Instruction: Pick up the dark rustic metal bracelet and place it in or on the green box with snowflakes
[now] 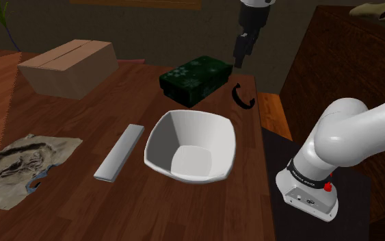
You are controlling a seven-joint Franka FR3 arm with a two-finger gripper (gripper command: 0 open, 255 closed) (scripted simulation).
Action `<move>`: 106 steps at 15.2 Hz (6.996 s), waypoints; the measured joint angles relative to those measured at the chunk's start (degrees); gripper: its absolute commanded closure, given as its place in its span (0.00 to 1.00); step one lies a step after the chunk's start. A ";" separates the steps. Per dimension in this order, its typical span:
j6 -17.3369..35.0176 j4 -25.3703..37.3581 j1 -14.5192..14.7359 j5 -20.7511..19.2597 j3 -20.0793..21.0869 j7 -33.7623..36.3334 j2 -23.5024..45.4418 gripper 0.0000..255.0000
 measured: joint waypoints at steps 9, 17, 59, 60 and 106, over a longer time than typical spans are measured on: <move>8.86 -11.77 -4.21 9.07 -6.09 8.40 1.06 0.00; 16.46 -19.25 -5.02 12.40 -7.46 10.03 2.22 0.00; 14.93 -12.00 -5.22 9.19 -3.07 16.54 18.17 1.00; 14.93 -12.00 -5.22 9.19 -3.07 16.54 18.17 1.00; -8.96 27.03 -4.57 9.17 -2.06 20.46 33.06 1.00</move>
